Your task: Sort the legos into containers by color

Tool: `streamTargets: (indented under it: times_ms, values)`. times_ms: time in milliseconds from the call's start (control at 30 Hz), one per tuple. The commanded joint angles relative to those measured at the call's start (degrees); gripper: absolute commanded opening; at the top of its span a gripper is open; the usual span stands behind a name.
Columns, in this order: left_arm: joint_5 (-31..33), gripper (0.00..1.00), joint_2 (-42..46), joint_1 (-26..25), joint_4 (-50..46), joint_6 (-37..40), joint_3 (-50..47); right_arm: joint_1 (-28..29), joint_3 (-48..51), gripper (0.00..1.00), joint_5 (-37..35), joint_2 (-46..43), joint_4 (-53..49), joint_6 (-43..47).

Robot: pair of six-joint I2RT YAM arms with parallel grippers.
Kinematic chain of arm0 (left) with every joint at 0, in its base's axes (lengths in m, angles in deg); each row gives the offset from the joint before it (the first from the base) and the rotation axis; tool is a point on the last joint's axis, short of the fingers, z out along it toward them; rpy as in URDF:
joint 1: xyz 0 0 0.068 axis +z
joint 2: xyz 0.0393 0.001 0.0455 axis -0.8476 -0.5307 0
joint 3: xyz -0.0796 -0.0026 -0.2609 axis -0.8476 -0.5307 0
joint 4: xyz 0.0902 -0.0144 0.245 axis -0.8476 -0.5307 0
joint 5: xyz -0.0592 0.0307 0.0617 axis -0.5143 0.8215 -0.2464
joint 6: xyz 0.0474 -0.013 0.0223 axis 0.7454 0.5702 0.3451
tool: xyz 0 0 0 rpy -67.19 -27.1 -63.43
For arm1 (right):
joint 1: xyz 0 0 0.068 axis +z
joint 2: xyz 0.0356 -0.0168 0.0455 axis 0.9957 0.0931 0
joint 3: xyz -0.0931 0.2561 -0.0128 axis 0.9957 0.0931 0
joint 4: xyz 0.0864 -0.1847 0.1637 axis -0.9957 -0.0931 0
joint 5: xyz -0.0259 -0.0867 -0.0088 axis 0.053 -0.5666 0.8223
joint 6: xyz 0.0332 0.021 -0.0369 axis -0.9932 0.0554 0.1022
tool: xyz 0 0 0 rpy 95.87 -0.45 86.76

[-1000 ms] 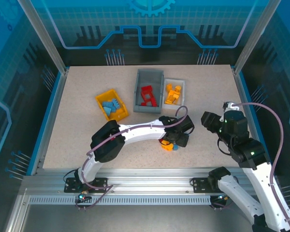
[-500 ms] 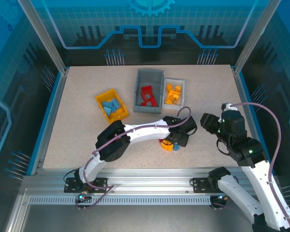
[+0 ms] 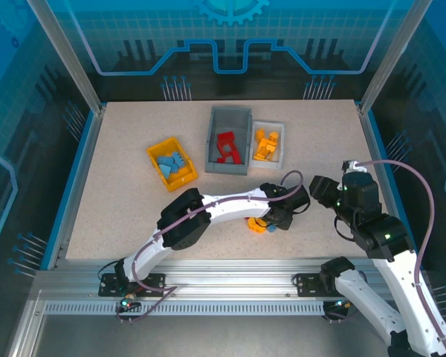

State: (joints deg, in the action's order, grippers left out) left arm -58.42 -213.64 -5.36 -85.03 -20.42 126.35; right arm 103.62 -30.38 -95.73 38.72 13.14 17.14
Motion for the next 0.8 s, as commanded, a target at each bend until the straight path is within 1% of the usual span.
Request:
streamTargets:
  times_ms: [0,167,300,367,467,567,633,667,700,767]
  values:
    - [2.0,0.31,-1.2,-0.2,-1.7,1.5,1.5,-0.6,-0.5,0.56,-0.8,-1.2,-1.7,-0.8]
    - [2.1,0.24,1.9,-0.3,0.8,2.2,-0.5,-0.7,-1.8,0.56,-1.3,-1.5,-2.6,-0.1]
    - [3.4,0.22,8.9,-0.3,3.1,1.8,-4.9,-0.7,-2.8,0.55,-1.0,-2.1,-3.2,1.3]
    - [4.9,0.21,13.6,-0.2,3.6,1.7,-7.2,-0.7,-2.7,0.55,0.7,-2.4,-2.4,2.4]
    - [7.0,0.21,21.8,0.9,5.0,1.4,-12.1,-0.6,-1.2,0.55,7.4,-2.2,1.2,5.0]
    - [6.3,0.21,30.1,5.2,6.2,-0.6,-18.9,-0.5,1.1,0.56,19.2,-0.9,8.3,8.0]
    - [5.8,0.21,35.3,9.6,5.8,-1.3,-23.8,0.6,2.3,0.56,27.7,1.8,13.4,9.4]
    - [5.7,0.21,37.7,11.9,5.7,-1.2,-25.7,2.1,2.4,0.56,29.5,3.2,15.0,10.1]
    - [5.3,0.21,40.1,14.7,5.6,-1.0,-27.9,5.1,2.5,0.56,29.3,4.8,16.6,10.8]
    - [4.1,0.22,43.6,21.1,5.1,-0.1,-31.0,13.0,2.0,0.57,25.0,8.1,18.9,12.5]
